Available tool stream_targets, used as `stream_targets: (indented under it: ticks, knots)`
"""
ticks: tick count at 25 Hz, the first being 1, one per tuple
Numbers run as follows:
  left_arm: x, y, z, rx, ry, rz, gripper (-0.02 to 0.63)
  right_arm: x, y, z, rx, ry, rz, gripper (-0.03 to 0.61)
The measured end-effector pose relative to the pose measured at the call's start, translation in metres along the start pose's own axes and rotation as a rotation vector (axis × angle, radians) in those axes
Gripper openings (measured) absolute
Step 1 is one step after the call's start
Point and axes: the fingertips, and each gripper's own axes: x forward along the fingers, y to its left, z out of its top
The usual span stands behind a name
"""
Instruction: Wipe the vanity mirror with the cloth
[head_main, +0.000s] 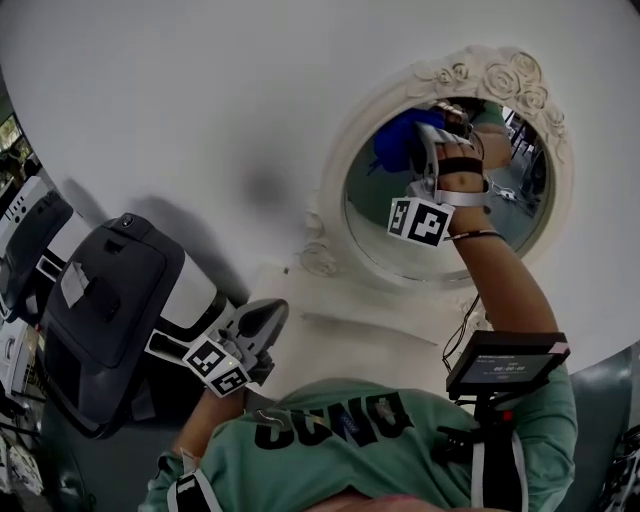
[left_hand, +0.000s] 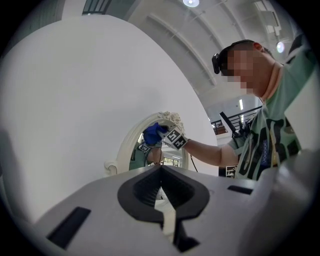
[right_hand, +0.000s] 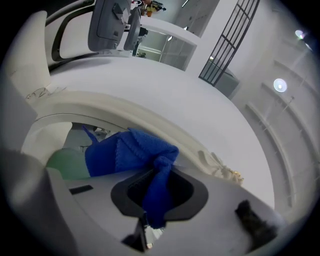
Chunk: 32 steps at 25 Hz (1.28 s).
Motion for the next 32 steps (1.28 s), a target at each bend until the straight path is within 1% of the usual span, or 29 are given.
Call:
stream_targets:
  ticks: [2, 5, 7, 9, 12, 13, 14, 15, 18, 21, 24, 26, 27, 29, 32]
  knots:
    - [0.0, 0.003, -0.008, -0.015, 0.019, 0.001, 0.009, -0.009, 0.038, 0.01, -0.013, -0.023, 0.037, 0.049]
    - [-0.009, 0.02, -0.028, -0.051, 0.063, 0.026, 0.009, -0.025, 0.128, 0.035, -0.031, -0.059, 0.137, 0.049]
    - [-0.014, 0.025, -0.038, -0.072, 0.092, 0.042, 0.009, -0.044, 0.189, 0.044, -0.036, -0.07, 0.221, 0.049]
    - [-0.017, 0.022, -0.045, -0.087, 0.12, 0.055, 0.009, -0.072, 0.248, 0.043, -0.038, -0.073, 0.328, 0.049]
    - [-0.023, 0.019, -0.049, -0.098, 0.146, 0.078, 0.009, -0.117, 0.336, 0.034, -0.049, -0.068, 0.524, 0.049]
    - [-0.026, 0.02, -0.049, -0.1, 0.152, 0.088, 0.009, -0.128, 0.357, 0.03, -0.056, -0.062, 0.567, 0.049]
    - [-0.029, 0.022, -0.05, -0.103, 0.157, 0.099, 0.009, -0.135, 0.371, 0.027, -0.058, -0.055, 0.585, 0.049]
    - [-0.032, 0.025, -0.051, -0.105, 0.163, 0.108, 0.009, -0.138, 0.377, 0.024, -0.049, -0.048, 0.585, 0.049]
    - [-0.038, 0.028, -0.054, -0.107, 0.177, 0.121, 0.01, -0.137, 0.373, 0.024, 0.002, -0.042, 0.565, 0.049]
    - [-0.038, 0.024, -0.057, -0.107, 0.181, 0.108, 0.009, -0.133, 0.371, 0.027, 0.004, -0.044, 0.557, 0.049]
    - [-0.033, 0.017, -0.055, -0.099, 0.175, 0.089, 0.01, -0.136, 0.377, 0.032, 0.036, -0.052, 0.617, 0.049]
    - [-0.031, 0.01, -0.047, -0.086, 0.155, 0.078, 0.009, -0.139, 0.365, 0.034, 0.053, -0.065, 0.636, 0.051]
    - [-0.031, 0.007, -0.042, -0.078, 0.14, 0.071, 0.009, -0.139, 0.347, 0.034, 0.058, -0.073, 0.616, 0.049]
    - [-0.031, 0.0, -0.031, -0.055, 0.107, 0.056, 0.009, -0.131, 0.291, 0.036, 0.091, -0.092, 0.53, 0.051]
    - [-0.03, -0.01, -0.016, -0.017, 0.063, 0.036, 0.009, -0.102, 0.175, 0.028, 0.159, -0.097, 0.35, 0.051]
